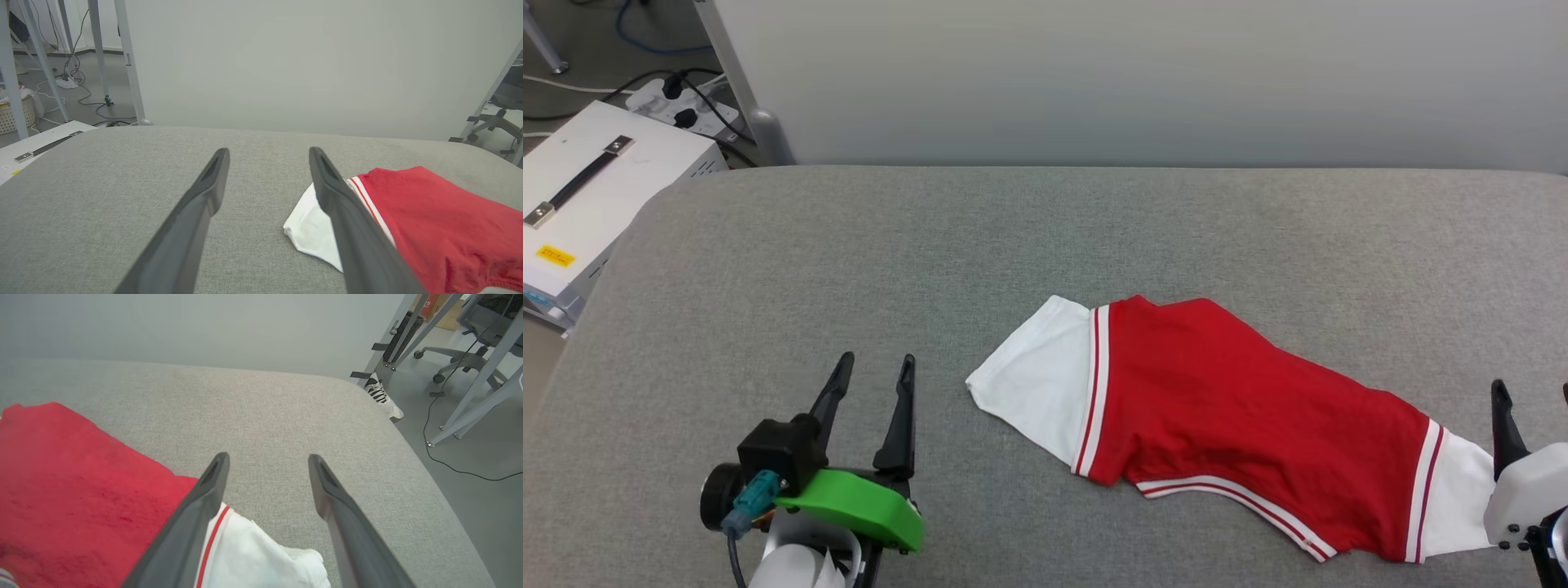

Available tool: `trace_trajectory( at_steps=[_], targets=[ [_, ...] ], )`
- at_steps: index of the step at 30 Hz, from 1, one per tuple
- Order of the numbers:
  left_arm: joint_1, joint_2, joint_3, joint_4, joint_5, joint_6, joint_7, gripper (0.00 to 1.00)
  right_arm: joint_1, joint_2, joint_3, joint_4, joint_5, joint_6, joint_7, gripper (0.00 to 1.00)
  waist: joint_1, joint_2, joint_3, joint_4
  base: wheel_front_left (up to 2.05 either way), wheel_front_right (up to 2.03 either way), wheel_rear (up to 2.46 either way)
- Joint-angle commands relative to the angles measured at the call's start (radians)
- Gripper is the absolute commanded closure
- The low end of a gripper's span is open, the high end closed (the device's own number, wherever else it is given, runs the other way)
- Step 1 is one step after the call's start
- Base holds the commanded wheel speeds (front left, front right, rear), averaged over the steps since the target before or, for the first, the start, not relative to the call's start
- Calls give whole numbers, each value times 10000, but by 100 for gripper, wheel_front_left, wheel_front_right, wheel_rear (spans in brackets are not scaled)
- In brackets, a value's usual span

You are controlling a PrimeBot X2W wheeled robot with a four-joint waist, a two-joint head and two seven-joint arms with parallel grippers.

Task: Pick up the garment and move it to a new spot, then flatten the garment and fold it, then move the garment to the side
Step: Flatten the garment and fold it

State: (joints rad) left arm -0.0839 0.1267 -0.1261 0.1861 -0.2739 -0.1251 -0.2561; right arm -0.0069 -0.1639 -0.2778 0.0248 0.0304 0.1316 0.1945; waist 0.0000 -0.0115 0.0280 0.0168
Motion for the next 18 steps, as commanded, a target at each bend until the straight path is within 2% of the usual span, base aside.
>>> trace_trajectory(
  at_steps=[1,5,11,18],
  targets=[
    [1,105,-146,134,-37,-55,-57,0,7,348,-148,-319,-136,-9,-444,0,0,115,111,-87,0,0,0],
    [-286,235,-510,782,-225,-55,280,0,113,900,-154,-845,-303,-9,-1358,0,0,115,335,-290,0,0,0],
    [-1117,535,-1254,1328,-611,-55,2655,0,114,1102,18,-968,-378,-9,-1984,0,0,115,684,-652,0,0,0],
    [-2069,1030,-1957,1260,-334,-36,5484,0,-94,1132,225,-824,-301,-9,-2216,0,0,115,1208,-1100,0,0,0]
  ],
)
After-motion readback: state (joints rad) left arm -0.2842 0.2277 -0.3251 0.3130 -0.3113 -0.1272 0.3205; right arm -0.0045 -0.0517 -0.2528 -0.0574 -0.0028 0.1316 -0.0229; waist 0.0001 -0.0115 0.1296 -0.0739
